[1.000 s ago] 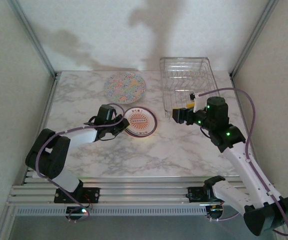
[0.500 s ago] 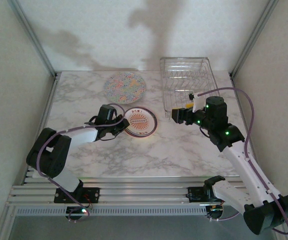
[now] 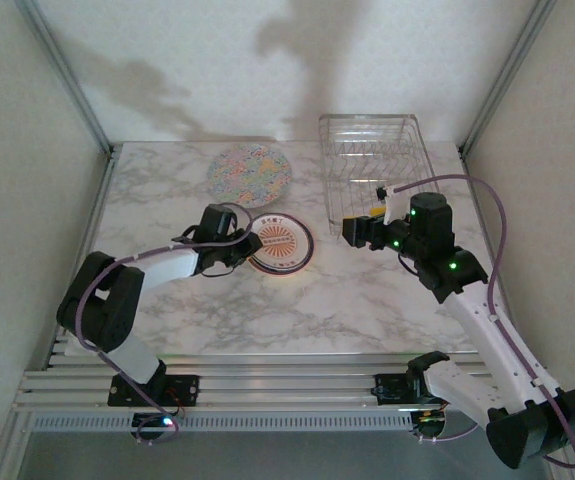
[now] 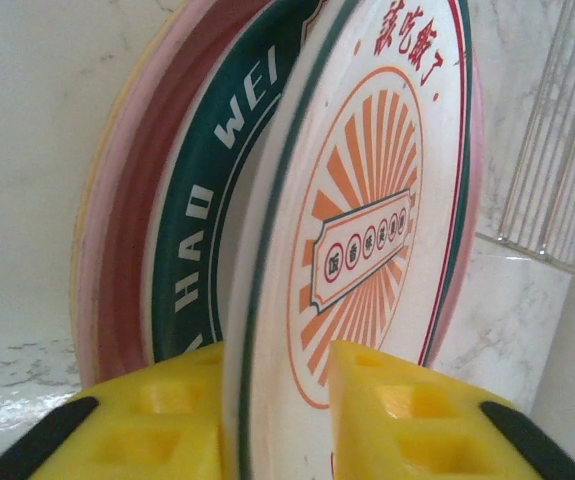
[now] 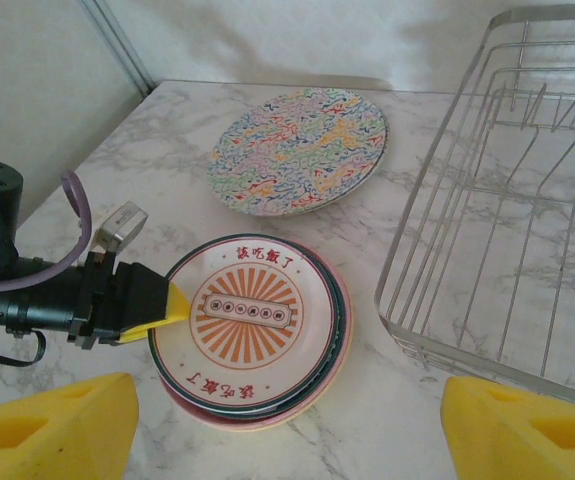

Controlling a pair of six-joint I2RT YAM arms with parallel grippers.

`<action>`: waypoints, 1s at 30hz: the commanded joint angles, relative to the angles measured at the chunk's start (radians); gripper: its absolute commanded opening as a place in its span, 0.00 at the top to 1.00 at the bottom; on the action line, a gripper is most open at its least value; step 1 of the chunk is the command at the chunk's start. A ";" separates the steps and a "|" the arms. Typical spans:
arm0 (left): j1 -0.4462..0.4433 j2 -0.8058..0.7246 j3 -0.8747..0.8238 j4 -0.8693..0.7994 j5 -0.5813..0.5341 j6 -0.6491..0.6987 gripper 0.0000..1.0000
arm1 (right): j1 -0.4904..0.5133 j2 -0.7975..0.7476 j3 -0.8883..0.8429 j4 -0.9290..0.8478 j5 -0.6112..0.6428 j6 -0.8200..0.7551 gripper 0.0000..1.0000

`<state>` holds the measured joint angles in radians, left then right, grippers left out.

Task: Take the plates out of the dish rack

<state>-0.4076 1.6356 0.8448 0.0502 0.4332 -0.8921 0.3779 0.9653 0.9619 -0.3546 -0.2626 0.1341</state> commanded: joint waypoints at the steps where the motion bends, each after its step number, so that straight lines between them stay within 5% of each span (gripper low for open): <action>1: -0.014 0.007 0.044 -0.066 -0.037 0.028 0.68 | 0.011 0.002 0.023 0.024 -0.008 0.007 0.20; 6: -0.018 0.020 0.064 -0.104 -0.049 0.037 0.60 | 0.012 0.009 0.024 0.025 -0.006 0.008 0.20; 30: -0.037 0.060 0.181 -0.372 -0.201 0.085 0.56 | 0.013 0.044 0.043 0.035 0.003 0.015 0.20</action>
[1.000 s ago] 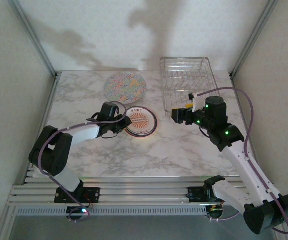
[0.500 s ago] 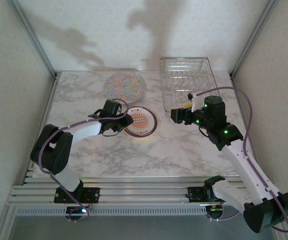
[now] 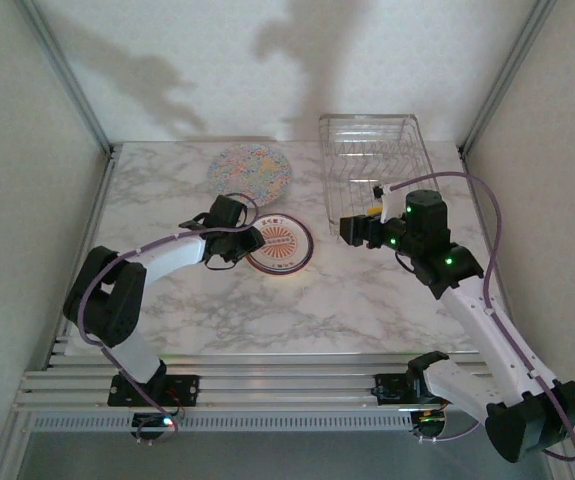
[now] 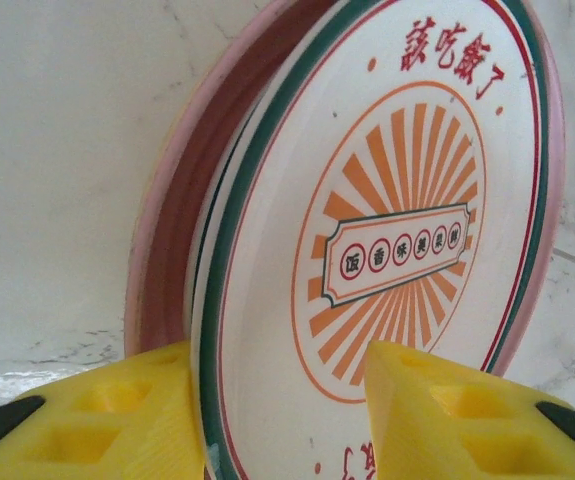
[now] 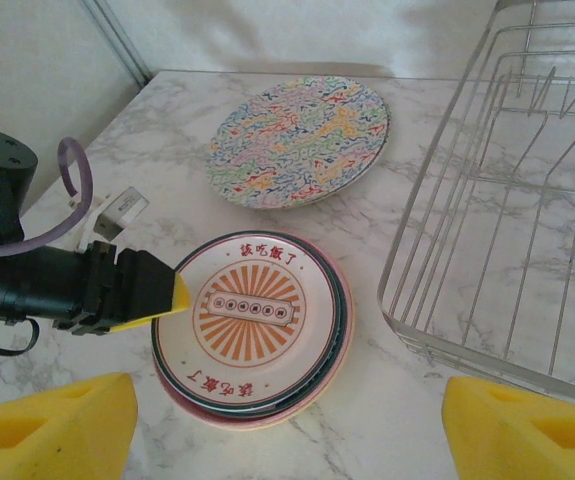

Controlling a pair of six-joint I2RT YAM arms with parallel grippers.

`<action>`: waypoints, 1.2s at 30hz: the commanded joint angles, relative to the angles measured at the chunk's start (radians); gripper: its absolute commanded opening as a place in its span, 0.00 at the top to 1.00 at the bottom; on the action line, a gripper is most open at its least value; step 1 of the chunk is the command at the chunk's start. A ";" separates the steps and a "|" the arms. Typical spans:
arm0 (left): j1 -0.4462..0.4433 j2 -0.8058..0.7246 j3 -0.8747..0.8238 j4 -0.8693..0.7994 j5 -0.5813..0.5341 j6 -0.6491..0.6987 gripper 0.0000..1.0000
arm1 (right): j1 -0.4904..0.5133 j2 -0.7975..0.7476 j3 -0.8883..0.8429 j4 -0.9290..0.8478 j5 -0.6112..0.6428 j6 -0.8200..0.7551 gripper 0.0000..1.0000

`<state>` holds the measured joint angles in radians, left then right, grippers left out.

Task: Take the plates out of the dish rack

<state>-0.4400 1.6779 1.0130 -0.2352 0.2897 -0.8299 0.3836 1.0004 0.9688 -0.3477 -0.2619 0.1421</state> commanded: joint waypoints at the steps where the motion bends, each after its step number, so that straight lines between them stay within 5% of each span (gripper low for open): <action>1: -0.005 0.018 0.014 -0.086 -0.059 0.023 0.56 | 0.009 0.010 0.036 0.031 0.001 0.007 0.20; 22: -0.016 -0.015 0.115 -0.235 -0.197 0.037 0.49 | 0.008 -0.020 0.051 -0.011 0.074 0.013 0.20; 28: -0.005 -0.125 0.152 -0.280 -0.315 0.021 0.31 | 0.008 -0.077 0.078 -0.086 0.283 0.040 0.16; 30: 0.015 -0.207 0.126 -0.250 -0.353 -0.002 0.21 | 0.003 -0.099 0.096 -0.163 0.423 0.066 0.10; 31: 0.029 -0.246 0.108 -0.226 -0.357 -0.014 0.04 | -0.002 -0.100 0.107 -0.211 0.487 0.087 0.02; 33: 0.063 -0.339 0.060 -0.175 -0.376 -0.040 0.00 | -0.028 -0.086 0.135 -0.365 0.608 0.162 0.01; 36: 0.108 -0.460 -0.008 -0.129 -0.428 -0.064 0.00 | -0.127 -0.092 0.077 -0.466 0.549 0.232 0.01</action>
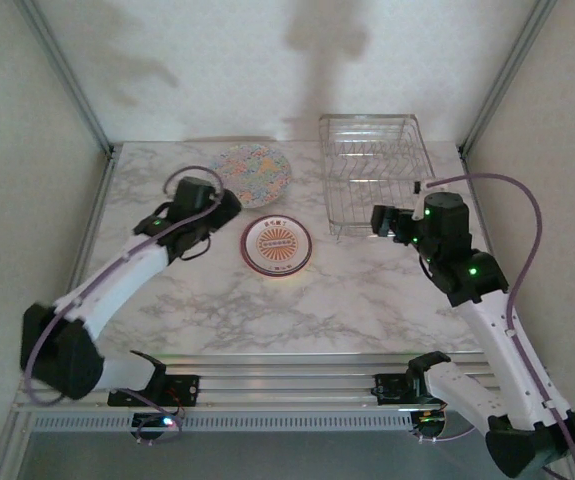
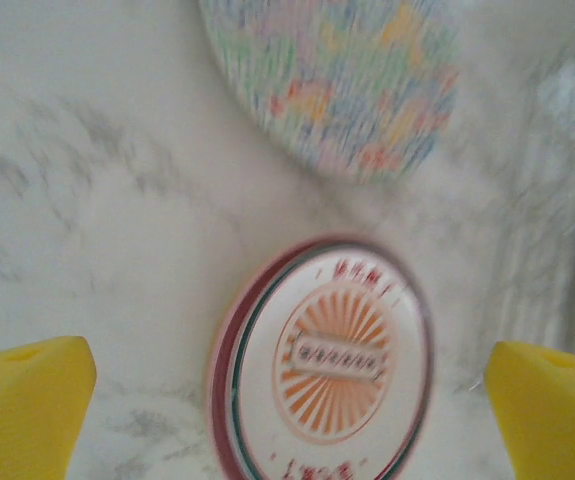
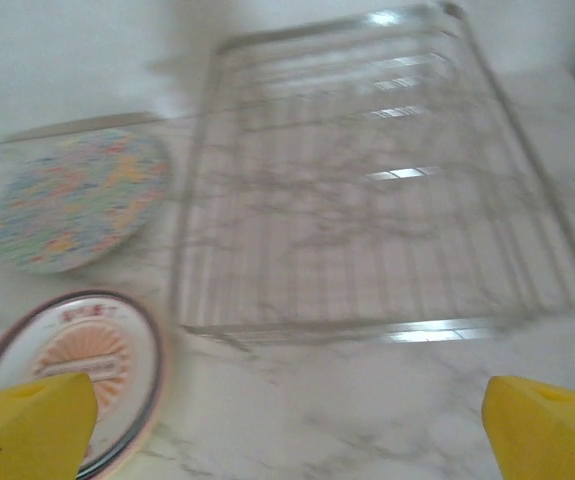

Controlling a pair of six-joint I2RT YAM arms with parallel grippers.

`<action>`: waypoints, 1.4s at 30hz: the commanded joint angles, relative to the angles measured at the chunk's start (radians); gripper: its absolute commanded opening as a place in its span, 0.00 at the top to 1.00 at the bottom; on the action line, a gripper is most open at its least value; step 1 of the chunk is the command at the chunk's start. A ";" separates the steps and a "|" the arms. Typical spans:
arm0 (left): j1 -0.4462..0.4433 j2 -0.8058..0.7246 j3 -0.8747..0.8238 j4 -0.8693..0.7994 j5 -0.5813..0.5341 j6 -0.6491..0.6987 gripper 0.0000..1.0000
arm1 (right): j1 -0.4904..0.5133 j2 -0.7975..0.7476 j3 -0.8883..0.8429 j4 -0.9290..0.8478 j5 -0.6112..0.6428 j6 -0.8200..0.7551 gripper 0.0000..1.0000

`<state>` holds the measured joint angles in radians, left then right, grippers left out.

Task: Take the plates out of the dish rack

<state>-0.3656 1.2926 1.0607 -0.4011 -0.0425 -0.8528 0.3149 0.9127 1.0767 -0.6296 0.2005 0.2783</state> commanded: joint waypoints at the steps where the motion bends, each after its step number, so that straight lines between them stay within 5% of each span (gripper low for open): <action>1: 0.047 -0.108 -0.080 0.050 -0.117 -0.032 0.01 | -0.076 -0.022 -0.076 -0.169 0.069 0.113 0.01; 4: 0.074 -0.184 -0.144 0.092 -0.171 0.047 0.00 | -0.082 -0.068 -0.207 -0.068 0.188 0.148 0.01; 6: 0.074 -0.211 -0.165 0.071 -0.305 0.093 0.00 | -0.081 -0.078 -0.307 0.056 0.321 0.152 0.01; 9: 0.074 -0.235 -0.245 0.104 -0.628 0.142 0.00 | -0.086 -0.056 -0.535 0.524 0.370 -0.088 0.01; 12: 0.079 -0.299 -0.440 0.408 -0.741 0.453 0.00 | -0.091 0.071 -0.746 1.051 0.300 -0.300 0.01; 14: 0.097 -0.333 -0.604 0.725 -0.719 0.647 0.00 | -0.103 0.179 -0.740 1.133 0.246 -0.301 0.01; 16: 0.150 -0.334 -0.698 0.894 -0.624 0.691 0.00 | -0.104 0.278 -0.716 1.167 0.208 -0.288 0.01; 22: 0.264 -0.119 -0.760 1.146 -0.427 0.729 0.00 | -0.116 0.530 -0.678 1.420 0.128 -0.340 0.01; 27: 0.322 0.054 -0.774 1.405 -0.334 0.735 0.01 | -0.180 0.587 -0.704 1.490 0.038 -0.286 0.01; 30: 0.344 0.126 -0.777 1.495 -0.285 0.770 0.00 | -0.187 0.655 -0.780 1.706 -0.025 -0.308 0.01; 35: 0.373 0.272 -0.889 1.849 -0.187 0.790 0.01 | -0.191 0.636 -0.712 1.539 0.033 -0.270 0.01; 42: 0.386 0.248 -0.865 1.758 -0.189 0.764 0.00 | -0.203 0.636 -0.708 1.530 0.020 -0.263 0.01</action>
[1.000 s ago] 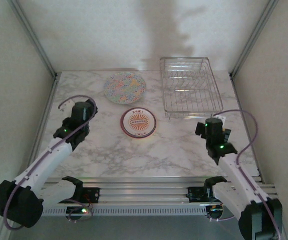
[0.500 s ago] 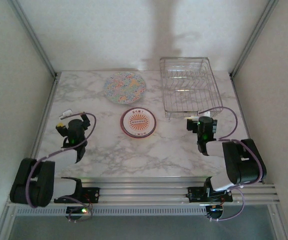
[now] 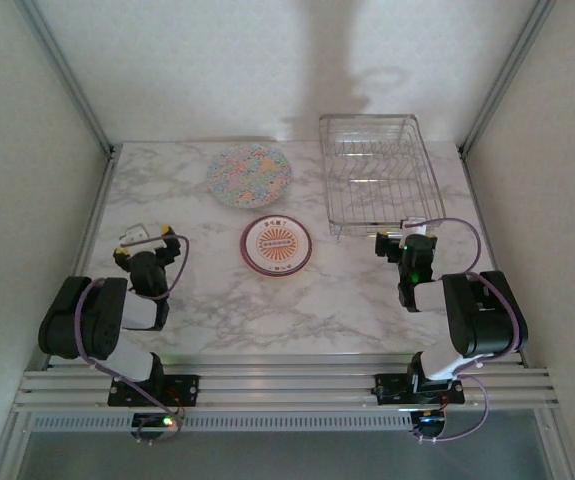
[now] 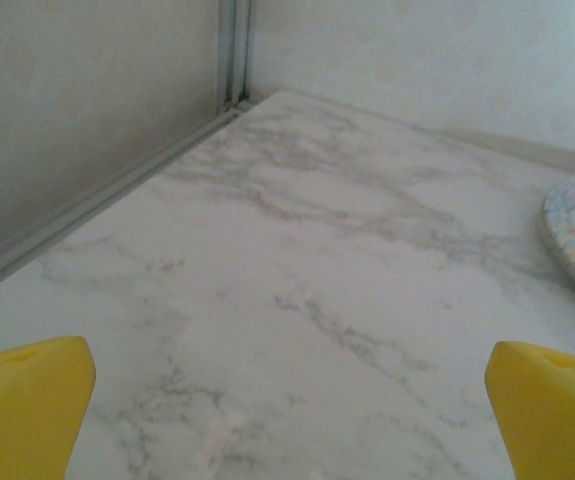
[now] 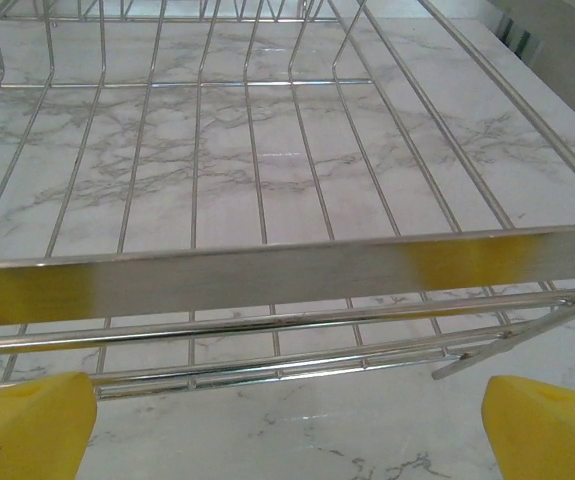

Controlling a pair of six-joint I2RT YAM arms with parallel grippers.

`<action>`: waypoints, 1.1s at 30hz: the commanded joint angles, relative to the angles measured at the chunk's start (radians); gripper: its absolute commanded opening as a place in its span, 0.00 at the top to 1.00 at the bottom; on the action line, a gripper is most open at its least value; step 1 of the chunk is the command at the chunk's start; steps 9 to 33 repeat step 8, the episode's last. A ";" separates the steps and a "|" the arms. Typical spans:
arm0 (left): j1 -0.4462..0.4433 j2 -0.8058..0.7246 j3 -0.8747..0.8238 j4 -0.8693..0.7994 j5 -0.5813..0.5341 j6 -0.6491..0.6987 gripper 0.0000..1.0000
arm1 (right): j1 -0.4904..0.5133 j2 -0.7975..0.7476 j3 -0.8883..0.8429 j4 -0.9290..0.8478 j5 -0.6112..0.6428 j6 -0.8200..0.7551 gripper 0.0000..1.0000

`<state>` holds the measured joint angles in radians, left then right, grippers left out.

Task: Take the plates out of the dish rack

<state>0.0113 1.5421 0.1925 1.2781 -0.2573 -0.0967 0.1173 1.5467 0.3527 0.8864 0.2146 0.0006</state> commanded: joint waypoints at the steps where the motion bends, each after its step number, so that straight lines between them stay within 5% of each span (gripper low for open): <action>1: 0.009 -0.002 0.003 0.080 0.026 0.009 0.01 | -0.006 0.001 0.017 0.011 0.005 0.015 0.01; 33: 0.009 -0.001 0.004 0.079 0.026 0.009 0.01 | -0.011 0.001 0.017 0.013 -0.012 0.014 0.01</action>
